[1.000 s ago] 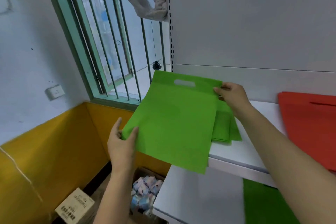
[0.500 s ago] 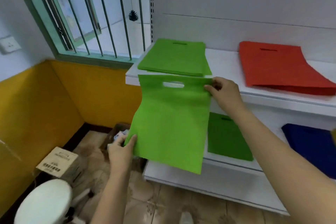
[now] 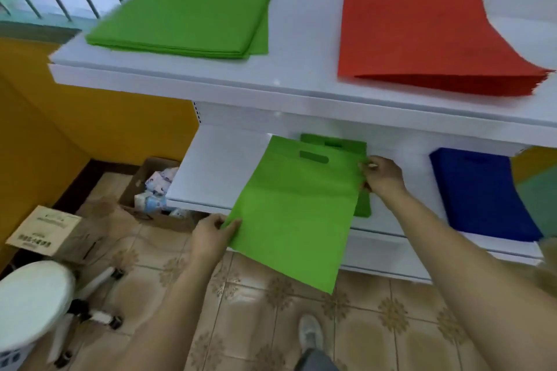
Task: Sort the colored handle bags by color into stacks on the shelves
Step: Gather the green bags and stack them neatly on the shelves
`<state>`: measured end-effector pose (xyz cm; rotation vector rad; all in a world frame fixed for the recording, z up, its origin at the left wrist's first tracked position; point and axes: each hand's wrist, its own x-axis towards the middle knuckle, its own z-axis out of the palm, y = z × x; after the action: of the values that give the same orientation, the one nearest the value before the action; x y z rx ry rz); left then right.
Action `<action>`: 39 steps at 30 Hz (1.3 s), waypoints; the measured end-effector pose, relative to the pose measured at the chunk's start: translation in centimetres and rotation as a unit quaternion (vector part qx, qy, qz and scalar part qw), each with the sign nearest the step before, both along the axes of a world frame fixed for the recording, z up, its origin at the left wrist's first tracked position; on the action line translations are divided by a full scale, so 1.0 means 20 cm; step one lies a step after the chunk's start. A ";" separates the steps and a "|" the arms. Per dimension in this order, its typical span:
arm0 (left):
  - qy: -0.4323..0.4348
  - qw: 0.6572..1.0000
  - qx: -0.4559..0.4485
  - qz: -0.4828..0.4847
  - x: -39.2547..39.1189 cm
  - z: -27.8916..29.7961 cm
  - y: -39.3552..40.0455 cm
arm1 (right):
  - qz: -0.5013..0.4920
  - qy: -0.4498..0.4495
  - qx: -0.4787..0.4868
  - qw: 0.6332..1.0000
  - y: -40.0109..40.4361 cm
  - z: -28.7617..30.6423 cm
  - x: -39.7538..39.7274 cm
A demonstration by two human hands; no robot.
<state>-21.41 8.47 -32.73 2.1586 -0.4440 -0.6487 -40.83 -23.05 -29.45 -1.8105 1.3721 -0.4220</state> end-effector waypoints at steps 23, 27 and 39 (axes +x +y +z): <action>-0.014 0.983 0.170 -0.070 -0.13 -0.83 -1.46 | 0.061 0.166 0.113 0.978 -0.69 -0.93 -0.02; -0.067 0.973 0.207 -0.082 -0.19 -0.84 -1.43 | 0.078 0.165 0.117 0.976 -0.66 -0.97 -0.02; -0.092 0.961 0.201 -0.165 -0.19 -0.82 -1.34 | 0.101 0.248 0.085 0.960 -0.66 -0.98 0.04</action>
<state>-25.11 -18.32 -49.06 2.5708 -0.8465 -0.7744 -40.08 -36.33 -49.10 -1.9610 1.4728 0.2741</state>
